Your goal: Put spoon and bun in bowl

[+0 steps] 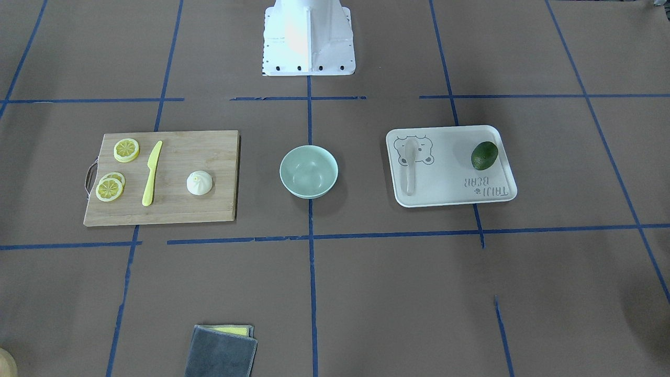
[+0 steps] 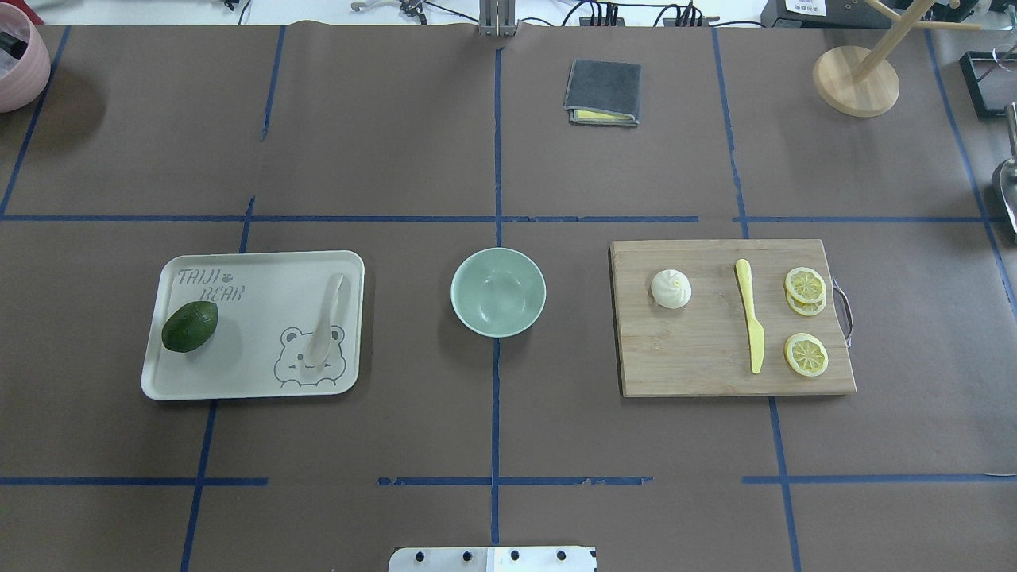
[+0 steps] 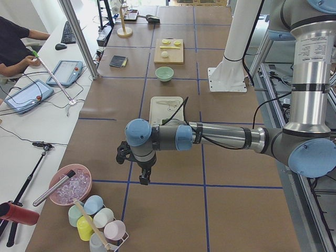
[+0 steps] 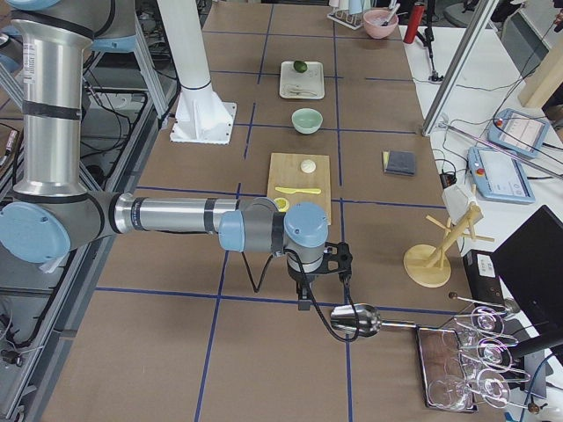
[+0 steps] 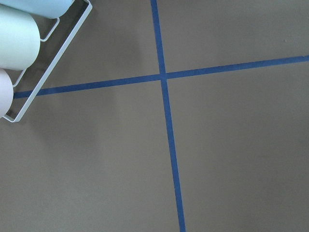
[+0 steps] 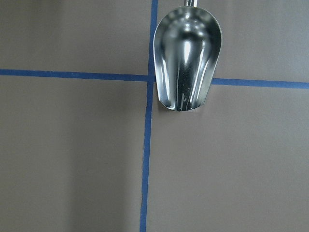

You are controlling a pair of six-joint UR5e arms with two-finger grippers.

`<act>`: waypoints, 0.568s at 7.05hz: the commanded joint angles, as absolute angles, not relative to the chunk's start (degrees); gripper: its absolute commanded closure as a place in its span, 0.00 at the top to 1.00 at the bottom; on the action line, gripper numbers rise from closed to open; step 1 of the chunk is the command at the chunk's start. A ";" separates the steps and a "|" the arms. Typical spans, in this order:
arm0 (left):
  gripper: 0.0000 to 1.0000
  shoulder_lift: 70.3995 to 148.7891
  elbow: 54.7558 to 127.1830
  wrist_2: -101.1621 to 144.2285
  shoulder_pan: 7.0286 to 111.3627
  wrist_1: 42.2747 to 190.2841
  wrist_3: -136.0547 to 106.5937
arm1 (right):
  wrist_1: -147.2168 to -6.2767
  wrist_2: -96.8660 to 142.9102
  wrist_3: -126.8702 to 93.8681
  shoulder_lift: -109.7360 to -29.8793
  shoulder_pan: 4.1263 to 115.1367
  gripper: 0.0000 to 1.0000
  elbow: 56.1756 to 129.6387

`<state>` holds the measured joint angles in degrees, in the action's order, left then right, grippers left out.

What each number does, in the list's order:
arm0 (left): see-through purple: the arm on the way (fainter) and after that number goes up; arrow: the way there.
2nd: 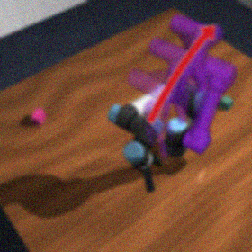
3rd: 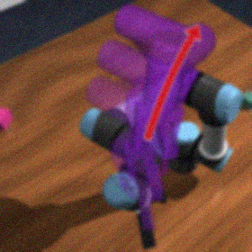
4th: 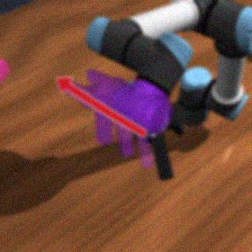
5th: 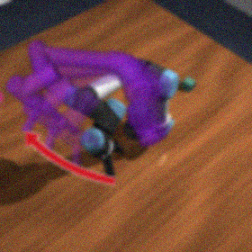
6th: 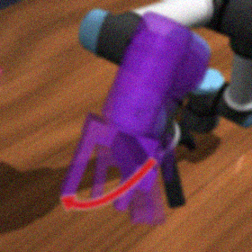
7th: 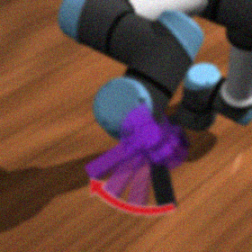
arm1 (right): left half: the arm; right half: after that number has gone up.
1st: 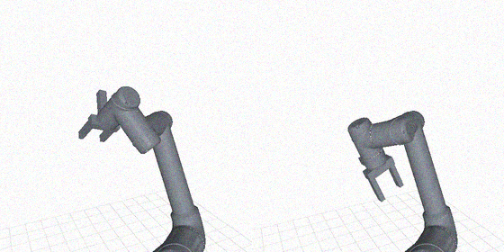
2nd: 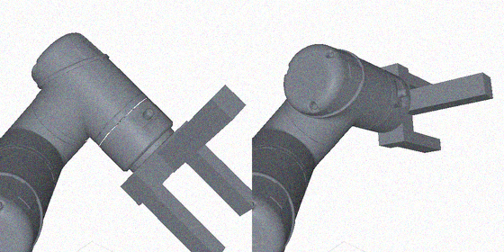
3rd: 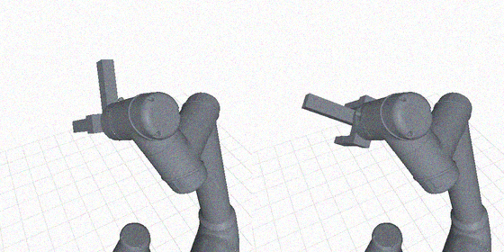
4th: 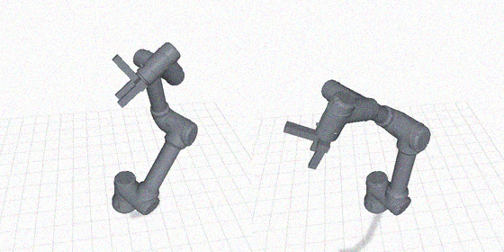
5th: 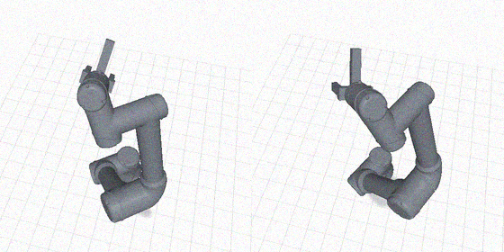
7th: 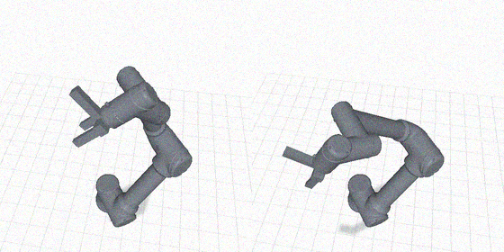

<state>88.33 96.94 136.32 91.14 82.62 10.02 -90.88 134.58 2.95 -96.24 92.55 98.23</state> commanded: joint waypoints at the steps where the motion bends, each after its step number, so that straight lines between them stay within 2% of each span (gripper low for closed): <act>1: 1.00 88.42 96.94 136.41 91.14 82.62 10.02 | -90.88 134.74 2.99 -96.24 92.55 1.00 98.26; 4: 1.00 91.56 98.51 136.32 90.97 83.05 9.93 | -90.88 135.09 2.37 -95.98 92.46 1.00 98.79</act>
<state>89.85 97.52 136.39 91.06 82.76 10.00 -90.88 134.89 2.62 -96.11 92.48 98.54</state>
